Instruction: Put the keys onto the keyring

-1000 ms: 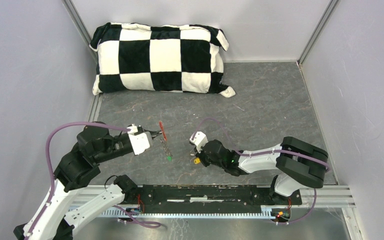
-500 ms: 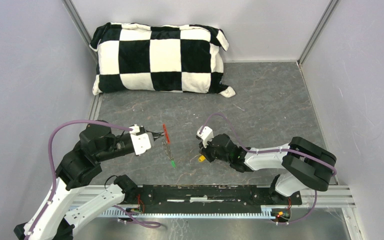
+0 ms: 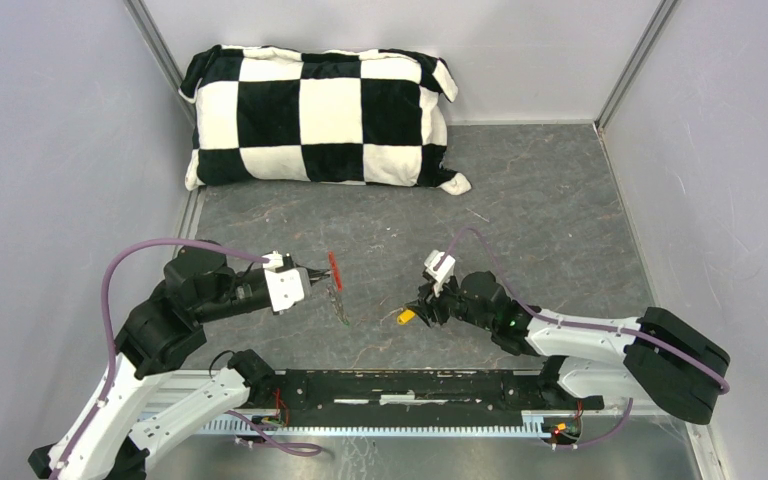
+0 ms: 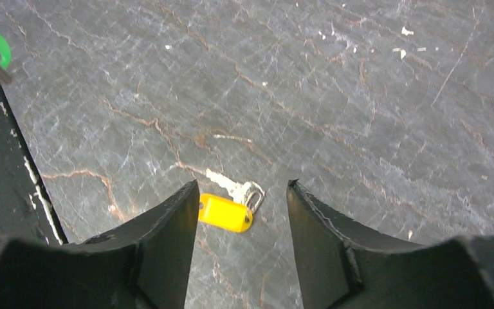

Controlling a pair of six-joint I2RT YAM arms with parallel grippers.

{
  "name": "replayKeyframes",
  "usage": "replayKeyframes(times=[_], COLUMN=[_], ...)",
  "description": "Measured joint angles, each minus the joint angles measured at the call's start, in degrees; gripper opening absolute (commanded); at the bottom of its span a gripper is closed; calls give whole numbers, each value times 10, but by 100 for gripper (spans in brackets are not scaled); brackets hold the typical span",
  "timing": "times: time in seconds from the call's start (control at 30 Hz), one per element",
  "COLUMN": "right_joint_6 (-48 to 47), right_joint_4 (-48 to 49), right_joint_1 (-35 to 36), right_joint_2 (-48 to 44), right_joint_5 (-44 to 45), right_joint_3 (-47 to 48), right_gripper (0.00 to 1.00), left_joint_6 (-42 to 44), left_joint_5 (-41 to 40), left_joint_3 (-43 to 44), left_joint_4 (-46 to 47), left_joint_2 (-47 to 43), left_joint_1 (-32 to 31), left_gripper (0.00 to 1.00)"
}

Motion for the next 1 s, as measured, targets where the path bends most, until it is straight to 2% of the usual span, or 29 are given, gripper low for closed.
replayKeyframes(times=[0.2, 0.57, 1.0], right_joint_6=[2, 2, 2], right_joint_4=[23, 76, 92], right_joint_1=[-3, -17, -27], right_joint_2=[15, 104, 147], right_joint_5=[-1, -19, -38], right_joint_3=[-43, -23, -14], right_gripper=[50, 45, 38], left_joint_6=[0, 0, 0], left_joint_5=[13, 30, 42], left_joint_3=[-5, -5, -5], left_joint_4=[-1, -3, -8], left_joint_2=[0, 0, 0], left_joint_1=[0, 1, 2], left_gripper=[2, 2, 2])
